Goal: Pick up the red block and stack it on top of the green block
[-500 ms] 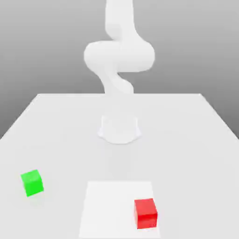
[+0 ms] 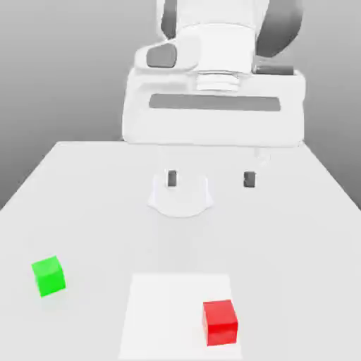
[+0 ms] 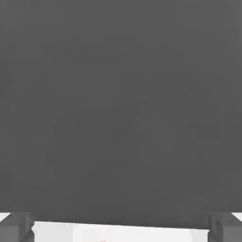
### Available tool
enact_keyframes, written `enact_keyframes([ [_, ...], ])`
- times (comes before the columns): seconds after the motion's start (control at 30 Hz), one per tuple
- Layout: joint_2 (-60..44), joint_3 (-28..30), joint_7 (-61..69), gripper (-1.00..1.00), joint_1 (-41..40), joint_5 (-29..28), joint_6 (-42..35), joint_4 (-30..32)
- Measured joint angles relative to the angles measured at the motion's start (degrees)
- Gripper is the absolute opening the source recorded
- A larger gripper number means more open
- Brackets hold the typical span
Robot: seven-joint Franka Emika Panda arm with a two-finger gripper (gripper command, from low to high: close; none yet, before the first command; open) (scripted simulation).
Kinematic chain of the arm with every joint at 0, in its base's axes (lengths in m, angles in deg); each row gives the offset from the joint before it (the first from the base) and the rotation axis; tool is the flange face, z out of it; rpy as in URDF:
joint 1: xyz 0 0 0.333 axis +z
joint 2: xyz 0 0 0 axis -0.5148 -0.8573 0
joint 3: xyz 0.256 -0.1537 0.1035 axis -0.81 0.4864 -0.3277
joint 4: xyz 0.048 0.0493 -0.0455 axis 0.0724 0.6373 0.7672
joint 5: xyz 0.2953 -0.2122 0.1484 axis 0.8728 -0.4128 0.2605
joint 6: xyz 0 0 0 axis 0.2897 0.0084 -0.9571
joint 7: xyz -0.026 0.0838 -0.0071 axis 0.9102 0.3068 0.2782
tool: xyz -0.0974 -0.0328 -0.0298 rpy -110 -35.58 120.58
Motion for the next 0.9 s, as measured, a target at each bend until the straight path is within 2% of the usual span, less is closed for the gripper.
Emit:
enact_keyframes([
  [0.27,-16.49,-1.06,0.34,0.0,1.54,0.72,7.28,4.37],
  [0.43,-26.85,0.37,-1.13,0.0,2.74,-1.21,15.3,3.51],
  [0.47,-28.46,0.78,-1.37,-1.0,3.09,-1.53,16.65,3.28],
  [0.7,-28.63,0.75,-1.5,-1.0,3.05,-1.69,16.8,3.26],
  [0.87,-19.72,-0.6,0.28,-1.0,1.95,0.72,9.31,4.67],
  [0.9,-18.4,0.57,0.26,-1.0,0.78,0.97,8.44,5.13],
])
